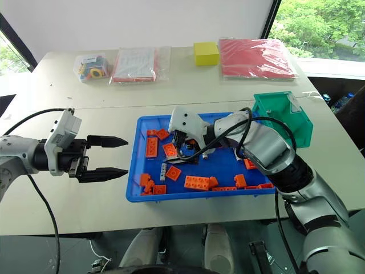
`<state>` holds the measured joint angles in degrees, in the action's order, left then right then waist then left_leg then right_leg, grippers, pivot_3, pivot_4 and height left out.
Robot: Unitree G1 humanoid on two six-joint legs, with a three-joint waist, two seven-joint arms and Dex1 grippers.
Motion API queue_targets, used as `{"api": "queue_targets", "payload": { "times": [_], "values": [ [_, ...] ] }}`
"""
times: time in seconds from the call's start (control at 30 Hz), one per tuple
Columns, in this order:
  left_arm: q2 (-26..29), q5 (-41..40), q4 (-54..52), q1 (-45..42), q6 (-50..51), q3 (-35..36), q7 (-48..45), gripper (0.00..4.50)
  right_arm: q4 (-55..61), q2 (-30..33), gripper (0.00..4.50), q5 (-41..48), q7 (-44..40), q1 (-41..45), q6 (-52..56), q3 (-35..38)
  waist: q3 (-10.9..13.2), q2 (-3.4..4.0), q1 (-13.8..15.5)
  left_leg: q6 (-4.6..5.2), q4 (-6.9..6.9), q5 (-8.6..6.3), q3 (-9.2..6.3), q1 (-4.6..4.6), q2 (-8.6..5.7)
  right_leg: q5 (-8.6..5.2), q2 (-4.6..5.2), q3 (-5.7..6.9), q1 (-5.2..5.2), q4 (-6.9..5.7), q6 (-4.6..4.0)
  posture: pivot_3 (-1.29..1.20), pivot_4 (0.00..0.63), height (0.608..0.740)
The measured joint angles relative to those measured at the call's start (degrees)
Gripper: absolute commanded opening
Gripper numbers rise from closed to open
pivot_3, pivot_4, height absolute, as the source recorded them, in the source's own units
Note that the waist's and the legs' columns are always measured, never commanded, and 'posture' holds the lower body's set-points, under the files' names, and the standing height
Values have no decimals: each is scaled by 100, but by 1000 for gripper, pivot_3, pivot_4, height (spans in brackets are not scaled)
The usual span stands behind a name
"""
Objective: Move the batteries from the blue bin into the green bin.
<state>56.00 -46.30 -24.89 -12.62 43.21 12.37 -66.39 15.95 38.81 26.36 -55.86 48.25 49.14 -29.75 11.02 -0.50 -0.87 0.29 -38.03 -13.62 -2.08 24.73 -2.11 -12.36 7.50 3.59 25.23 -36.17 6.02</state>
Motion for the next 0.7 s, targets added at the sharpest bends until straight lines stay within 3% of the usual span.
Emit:
{"api": "queue_targets", "payload": {
  "times": [0.23,0.7],
  "values": [
    [59,-56,-13,102,10,47,3,4500,-357,-515,4442,-443,-564,-241,-731,-416,0,-1,5,-1,0,0,1,0,-2,1,2,-3,0,0,-2,0,150,692],
    [249,-282,-229,288,152,369,131,4500,-1265,-1161,4442,-1361,-549,-513,-1107,-611,0,-1,10,-6,0,2,2,-1,-4,1,3,-5,3,-1,-3,0,150,692]
  ]
}}
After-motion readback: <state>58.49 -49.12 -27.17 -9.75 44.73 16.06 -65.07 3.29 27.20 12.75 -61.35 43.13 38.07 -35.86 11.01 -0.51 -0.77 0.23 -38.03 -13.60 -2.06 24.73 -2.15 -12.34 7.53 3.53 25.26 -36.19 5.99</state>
